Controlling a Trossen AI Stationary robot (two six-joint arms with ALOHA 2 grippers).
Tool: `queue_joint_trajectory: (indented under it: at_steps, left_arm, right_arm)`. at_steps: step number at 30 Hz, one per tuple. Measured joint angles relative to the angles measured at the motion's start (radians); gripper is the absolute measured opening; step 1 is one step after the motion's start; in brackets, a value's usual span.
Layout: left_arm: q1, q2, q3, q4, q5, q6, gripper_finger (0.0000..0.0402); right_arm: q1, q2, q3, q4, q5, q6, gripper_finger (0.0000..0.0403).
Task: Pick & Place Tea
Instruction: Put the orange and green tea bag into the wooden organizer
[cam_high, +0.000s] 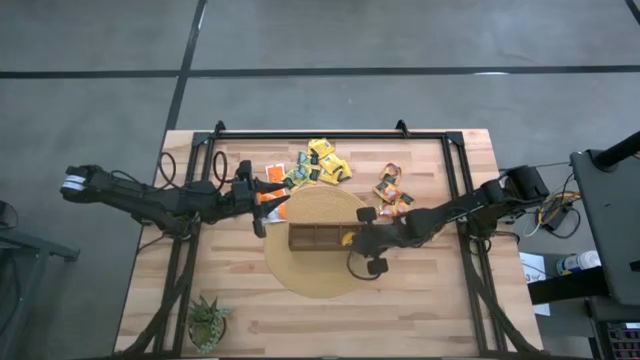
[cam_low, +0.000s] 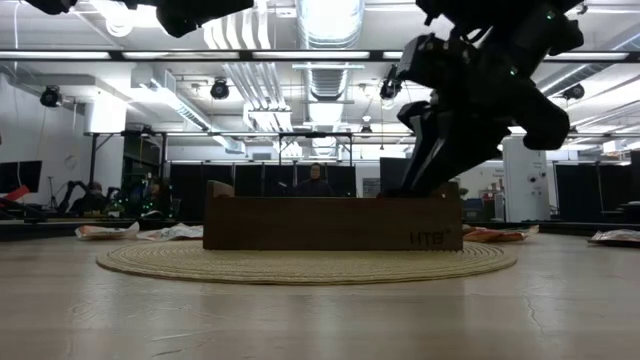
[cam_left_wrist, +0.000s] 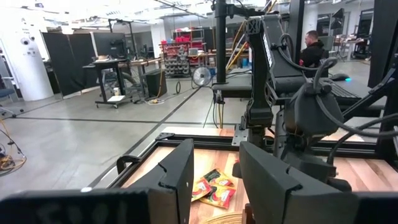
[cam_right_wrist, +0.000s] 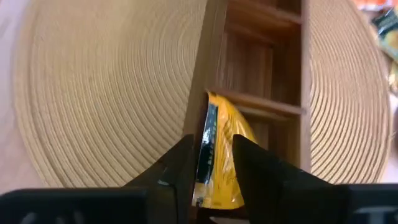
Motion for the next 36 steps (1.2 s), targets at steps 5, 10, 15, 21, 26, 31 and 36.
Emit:
queue_joint_trajectory:
  at_steps: [5, 10, 15, 21, 26, 31, 36]
  left_arm:
    - [0.0, 0.0, 0.0, 0.004, 0.0, 0.0, 0.0124]
    - [0.0, 0.001, 0.0, 0.008, 0.0, 0.0, 0.0124]
    - [0.0, 0.003, -0.001, 0.009, 0.0, 0.0, 0.0124]
    - [0.0, 0.004, -0.001, 0.009, 0.0, 0.0, 0.0124]
    - [0.0, 0.004, -0.001, 0.009, 0.0, -0.001, 0.0124]
    - [0.0, 0.004, -0.002, 0.009, 0.0, -0.001, 0.0124]
    - [0.0, 0.004, -0.002, 0.009, 0.0, -0.001, 0.0124]
  right_arm:
    - [-0.007, 0.012, 0.02, -0.05, -0.004, 0.008, 0.0047]
    - [-0.008, -0.005, 0.045, -0.059, 0.0, 0.034, 0.0011]
    - [-0.01, -0.014, 0.058, -0.061, -0.002, 0.084, 0.0008]
    - [-0.053, -0.014, 0.061, -0.062, -0.007, 0.116, 0.0008]
    - [-0.122, -0.014, 0.06, -0.06, -0.007, 0.113, 0.0008]
    - [-0.169, -0.014, 0.042, -0.061, -0.006, 0.109, 0.0008]
    - [-0.176, -0.014, 0.03, -0.063, -0.007, 0.073, 0.0008]
